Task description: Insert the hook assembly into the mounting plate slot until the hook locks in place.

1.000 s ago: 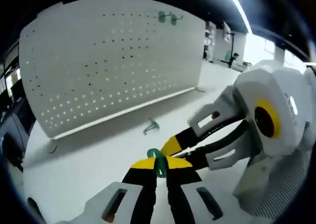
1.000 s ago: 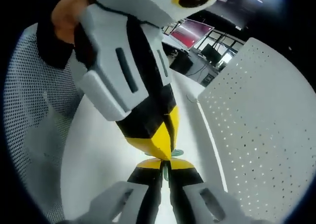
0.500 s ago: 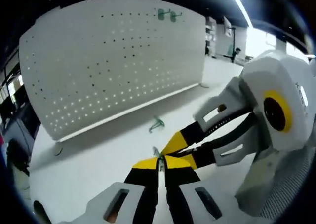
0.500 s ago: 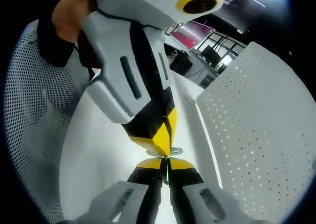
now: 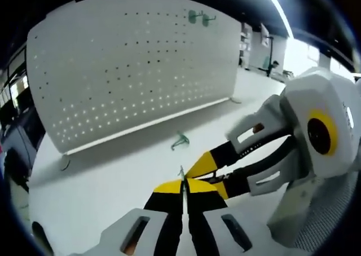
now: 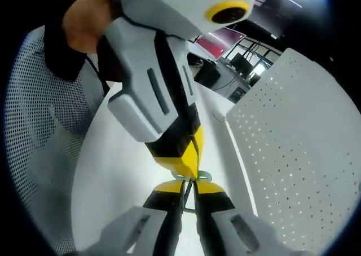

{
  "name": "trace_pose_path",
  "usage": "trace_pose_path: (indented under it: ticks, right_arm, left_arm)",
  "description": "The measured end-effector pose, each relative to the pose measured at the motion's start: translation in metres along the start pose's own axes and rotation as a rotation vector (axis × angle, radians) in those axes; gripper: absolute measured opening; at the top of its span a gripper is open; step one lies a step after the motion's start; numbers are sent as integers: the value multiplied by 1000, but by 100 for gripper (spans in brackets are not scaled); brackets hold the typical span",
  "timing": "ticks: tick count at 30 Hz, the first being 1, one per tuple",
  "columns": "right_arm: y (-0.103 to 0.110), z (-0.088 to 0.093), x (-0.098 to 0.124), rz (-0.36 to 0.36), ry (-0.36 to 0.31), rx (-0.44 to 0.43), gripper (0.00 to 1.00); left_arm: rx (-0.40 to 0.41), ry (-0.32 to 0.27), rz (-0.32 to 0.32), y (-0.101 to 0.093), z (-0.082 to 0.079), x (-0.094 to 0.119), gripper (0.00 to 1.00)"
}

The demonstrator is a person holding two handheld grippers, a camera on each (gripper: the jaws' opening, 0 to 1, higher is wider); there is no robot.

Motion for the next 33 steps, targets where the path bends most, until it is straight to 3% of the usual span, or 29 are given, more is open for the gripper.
trace_pose_path:
  ticks: [15, 22, 33]
  right_arm:
    - [-7, -3, 9, -8, -76, -186, 6]
    - [-18, -4, 17, 19, -146, -398, 8]
    - [-24, 2, 20, 4, -204, -595, 8]
  left_arm:
    - [48, -26, -13, 8, -1, 3, 1]
    - [110, -67, -28, 17, -4, 7, 1]
    - [156, -127, -37, 22, -10, 12, 1]
Point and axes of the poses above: the point that each gripper's makers call its tool centre point, and the gripper's own axes: x roughly backward along the fingers, y roughly to its left, z roughly out of its underside, the point moved 6 cm from there along x, roughly backward along the fingers, and after that the axes turned 3 degrees about x, right-handed, at the moved point
